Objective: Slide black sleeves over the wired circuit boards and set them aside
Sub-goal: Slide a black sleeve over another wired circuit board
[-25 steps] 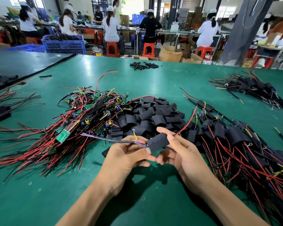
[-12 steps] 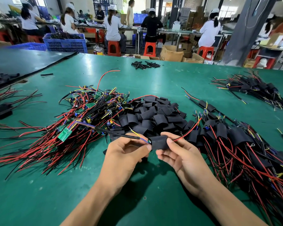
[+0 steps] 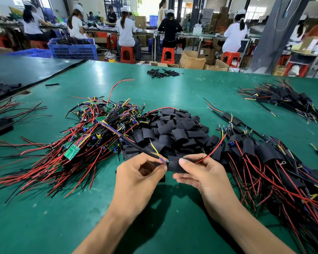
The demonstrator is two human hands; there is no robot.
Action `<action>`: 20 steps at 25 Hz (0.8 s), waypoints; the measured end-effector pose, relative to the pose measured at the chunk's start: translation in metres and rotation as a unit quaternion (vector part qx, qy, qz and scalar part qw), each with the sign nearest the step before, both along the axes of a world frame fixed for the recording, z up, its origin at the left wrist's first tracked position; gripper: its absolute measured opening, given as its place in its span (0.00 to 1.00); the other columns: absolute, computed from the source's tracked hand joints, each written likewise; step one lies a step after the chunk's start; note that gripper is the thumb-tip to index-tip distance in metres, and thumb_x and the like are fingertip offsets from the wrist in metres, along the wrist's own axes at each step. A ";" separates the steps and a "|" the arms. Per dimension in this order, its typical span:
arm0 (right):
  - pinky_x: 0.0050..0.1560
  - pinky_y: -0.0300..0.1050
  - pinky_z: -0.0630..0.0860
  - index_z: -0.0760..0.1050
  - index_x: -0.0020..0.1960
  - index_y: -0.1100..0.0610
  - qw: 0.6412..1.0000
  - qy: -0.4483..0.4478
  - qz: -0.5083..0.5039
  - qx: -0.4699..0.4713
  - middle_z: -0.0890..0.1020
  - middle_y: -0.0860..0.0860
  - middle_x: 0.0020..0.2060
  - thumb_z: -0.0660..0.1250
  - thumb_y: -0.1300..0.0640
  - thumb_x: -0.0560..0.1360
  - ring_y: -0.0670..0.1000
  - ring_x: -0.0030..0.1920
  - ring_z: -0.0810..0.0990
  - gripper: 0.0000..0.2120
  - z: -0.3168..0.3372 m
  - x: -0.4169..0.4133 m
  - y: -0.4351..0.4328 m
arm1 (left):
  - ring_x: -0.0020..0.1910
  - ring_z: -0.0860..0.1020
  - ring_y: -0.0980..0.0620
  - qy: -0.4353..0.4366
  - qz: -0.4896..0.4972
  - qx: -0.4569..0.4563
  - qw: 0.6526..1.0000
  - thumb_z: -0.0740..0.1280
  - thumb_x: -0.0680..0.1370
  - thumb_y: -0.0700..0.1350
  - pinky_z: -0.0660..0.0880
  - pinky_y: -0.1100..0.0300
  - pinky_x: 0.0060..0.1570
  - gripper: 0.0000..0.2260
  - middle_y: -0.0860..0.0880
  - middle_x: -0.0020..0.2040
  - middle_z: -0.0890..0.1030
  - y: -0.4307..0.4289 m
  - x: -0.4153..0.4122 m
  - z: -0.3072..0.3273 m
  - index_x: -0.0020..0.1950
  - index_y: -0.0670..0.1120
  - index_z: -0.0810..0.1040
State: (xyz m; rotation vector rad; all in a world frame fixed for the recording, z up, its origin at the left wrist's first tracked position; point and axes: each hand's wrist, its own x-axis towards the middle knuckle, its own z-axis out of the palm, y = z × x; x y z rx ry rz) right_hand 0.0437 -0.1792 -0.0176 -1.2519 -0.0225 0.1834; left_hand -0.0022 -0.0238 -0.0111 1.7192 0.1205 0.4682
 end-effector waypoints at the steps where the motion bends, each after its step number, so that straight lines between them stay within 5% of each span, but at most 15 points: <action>1: 0.34 0.44 0.81 0.77 0.45 0.61 1.000 0.015 0.005 0.002 0.83 0.60 0.35 0.76 0.61 0.67 0.61 0.34 0.85 0.10 0.001 0.000 0.000 | 0.37 0.82 0.46 0.002 -0.005 -0.003 1.000 0.75 0.73 0.34 0.78 0.55 0.42 0.14 0.50 0.37 0.85 0.001 0.000 0.000 0.42 0.55 0.84; 11: 0.29 0.40 0.78 0.76 0.49 0.60 0.985 0.123 0.100 0.067 0.83 0.58 0.35 0.73 0.57 0.66 0.49 0.26 0.79 0.14 0.006 0.000 -0.002 | 0.35 0.79 0.58 -0.004 -0.079 -0.153 0.985 0.75 0.70 0.40 0.73 0.70 0.35 0.04 0.51 0.40 0.85 0.000 0.003 0.002 0.42 0.47 0.85; 16: 0.23 0.38 0.74 0.83 0.41 0.59 0.959 0.214 0.151 0.109 0.80 0.55 0.30 0.72 0.55 0.64 0.46 0.22 0.75 0.09 0.008 0.002 -0.004 | 0.36 0.77 0.53 -0.015 -0.059 -0.081 0.995 0.75 0.71 0.48 0.76 0.62 0.39 0.07 0.45 0.39 0.84 -0.002 0.000 0.001 0.48 0.53 0.85; 20: 0.22 0.40 0.73 0.85 0.39 0.55 0.968 0.172 0.172 0.057 0.80 0.56 0.31 0.74 0.46 0.65 0.49 0.21 0.74 0.12 0.006 0.002 -0.004 | 0.36 0.77 0.49 -0.017 -0.034 -0.058 0.998 0.77 0.71 0.40 0.78 0.49 0.42 0.09 0.43 0.41 0.83 -0.004 0.002 0.000 0.46 0.52 0.83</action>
